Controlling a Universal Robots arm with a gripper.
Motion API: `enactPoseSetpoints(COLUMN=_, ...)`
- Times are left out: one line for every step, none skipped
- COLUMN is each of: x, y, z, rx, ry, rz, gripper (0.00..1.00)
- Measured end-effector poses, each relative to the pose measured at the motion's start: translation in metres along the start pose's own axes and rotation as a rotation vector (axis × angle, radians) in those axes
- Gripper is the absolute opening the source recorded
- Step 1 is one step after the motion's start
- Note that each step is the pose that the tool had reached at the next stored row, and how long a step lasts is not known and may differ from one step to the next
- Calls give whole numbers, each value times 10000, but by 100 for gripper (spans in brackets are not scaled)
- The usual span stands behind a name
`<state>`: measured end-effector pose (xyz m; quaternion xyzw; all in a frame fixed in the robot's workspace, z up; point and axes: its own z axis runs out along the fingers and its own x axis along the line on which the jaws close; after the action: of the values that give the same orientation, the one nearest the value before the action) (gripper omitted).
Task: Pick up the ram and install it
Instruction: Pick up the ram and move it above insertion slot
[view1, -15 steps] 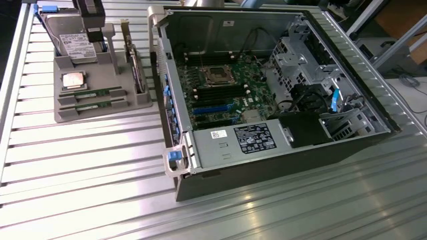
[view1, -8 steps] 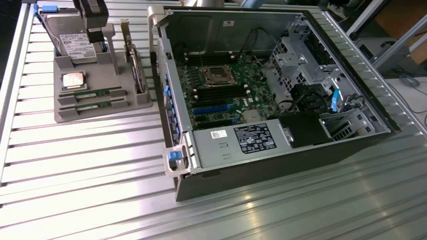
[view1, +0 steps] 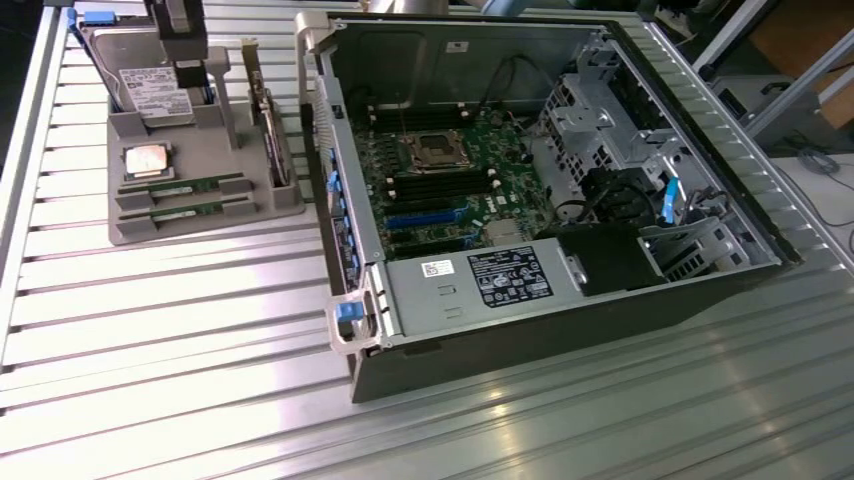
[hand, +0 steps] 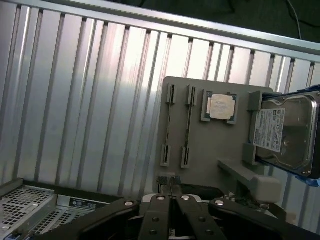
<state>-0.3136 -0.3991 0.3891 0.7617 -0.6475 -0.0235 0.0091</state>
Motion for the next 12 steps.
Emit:
enactPoseSetpoints(x=0, y=0, z=7, rx=5, ry=-7, rz=272, gripper=10)
enactPoseSetpoints(x=0, y=0, z=12, rx=10, ry=-16, rz=580, gripper=10)
enactPoseSetpoints(x=0, y=-1, z=15, rx=18, ry=-29, rz=843, gripper=10)
enactPoseSetpoints(x=0, y=-1, z=16, rx=22, ry=-35, rz=982, gripper=10)
enactPoseSetpoints(x=0, y=-1, z=18, rx=26, ry=-43, rz=1130, gripper=10)
enactPoseSetpoints(x=0, y=-1, z=20, rx=33, ry=-55, rz=1389, gripper=10)
enactPoseSetpoints(x=1, y=-1, z=23, rx=39, ry=-67, rz=1698, gripper=10)
enactPoseSetpoints(x=1, y=-1, z=25, rx=43, ry=-75, rz=1918, gripper=10)
enactPoseSetpoints(x=1, y=-1, z=28, rx=46, ry=-80, rz=2059, gripper=10)
enactPoseSetpoints(x=1, y=-1, z=29, rx=47, ry=-82, rz=2096, gripper=10)
enactPoseSetpoints(x=1, y=-1, z=29, rx=47, ry=-82, rz=2096, gripper=10)
enactPoseSetpoints(x=1, y=-1, z=29, rx=48, ry=-82, rz=2096, gripper=10)
